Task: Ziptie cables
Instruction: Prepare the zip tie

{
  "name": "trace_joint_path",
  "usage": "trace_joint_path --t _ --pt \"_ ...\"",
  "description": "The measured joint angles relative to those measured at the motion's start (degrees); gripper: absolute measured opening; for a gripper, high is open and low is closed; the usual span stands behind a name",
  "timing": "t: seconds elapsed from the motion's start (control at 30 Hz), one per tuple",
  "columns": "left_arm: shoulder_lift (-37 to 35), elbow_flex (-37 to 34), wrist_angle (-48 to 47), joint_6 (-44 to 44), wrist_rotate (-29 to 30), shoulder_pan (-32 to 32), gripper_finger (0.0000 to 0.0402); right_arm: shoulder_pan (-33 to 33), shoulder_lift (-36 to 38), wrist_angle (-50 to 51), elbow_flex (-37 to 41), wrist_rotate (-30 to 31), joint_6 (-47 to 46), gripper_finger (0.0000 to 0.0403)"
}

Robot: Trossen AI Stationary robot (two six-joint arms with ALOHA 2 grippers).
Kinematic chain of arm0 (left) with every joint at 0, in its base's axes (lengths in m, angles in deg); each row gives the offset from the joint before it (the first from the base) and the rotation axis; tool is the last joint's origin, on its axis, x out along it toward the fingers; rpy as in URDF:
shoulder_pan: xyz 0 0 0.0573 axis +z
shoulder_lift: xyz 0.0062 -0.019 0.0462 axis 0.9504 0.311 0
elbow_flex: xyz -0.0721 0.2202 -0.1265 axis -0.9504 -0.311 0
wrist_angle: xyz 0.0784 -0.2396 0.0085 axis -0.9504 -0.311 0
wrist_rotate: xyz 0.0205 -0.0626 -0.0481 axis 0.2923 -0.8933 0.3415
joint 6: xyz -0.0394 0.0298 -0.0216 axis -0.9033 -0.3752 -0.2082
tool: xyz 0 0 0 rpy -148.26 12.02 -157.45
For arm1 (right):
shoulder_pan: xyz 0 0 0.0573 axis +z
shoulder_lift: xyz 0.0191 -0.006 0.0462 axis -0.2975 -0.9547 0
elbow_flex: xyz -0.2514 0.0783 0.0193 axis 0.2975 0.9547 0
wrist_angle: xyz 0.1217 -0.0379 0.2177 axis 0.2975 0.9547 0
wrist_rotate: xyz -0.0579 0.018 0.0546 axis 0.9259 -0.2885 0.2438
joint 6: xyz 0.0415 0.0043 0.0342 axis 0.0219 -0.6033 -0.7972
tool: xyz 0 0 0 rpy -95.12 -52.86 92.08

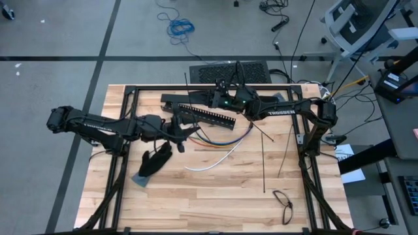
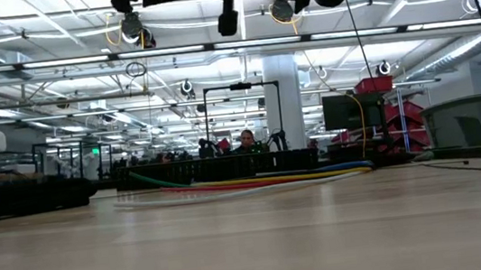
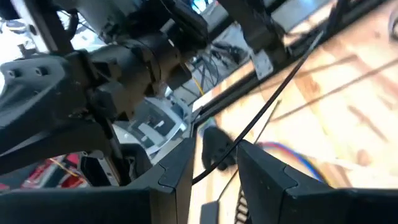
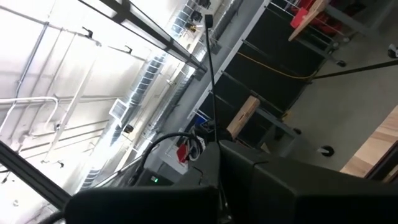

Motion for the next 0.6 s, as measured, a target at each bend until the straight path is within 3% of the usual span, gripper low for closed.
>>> trace_joint_path --t 0.2,0.4,0.6 --pt "0.0 0.0 0.1 3.1 0.4 0.0 0.0121 0.1 0.0 0.0 0.0 1.3 -0.2 0.0" --pt "1.7 0.0 0.1 13.7 4.7 0.0 0.0121 0.1 0.0 -0.4 0.0 2.9 -1.9 0.0" --pt "5.0 0.0 1.0 17.9 8.1 0.0 0.0121 0.3 0.0 -0.6 0.0 4.5 -4.6 0.0"
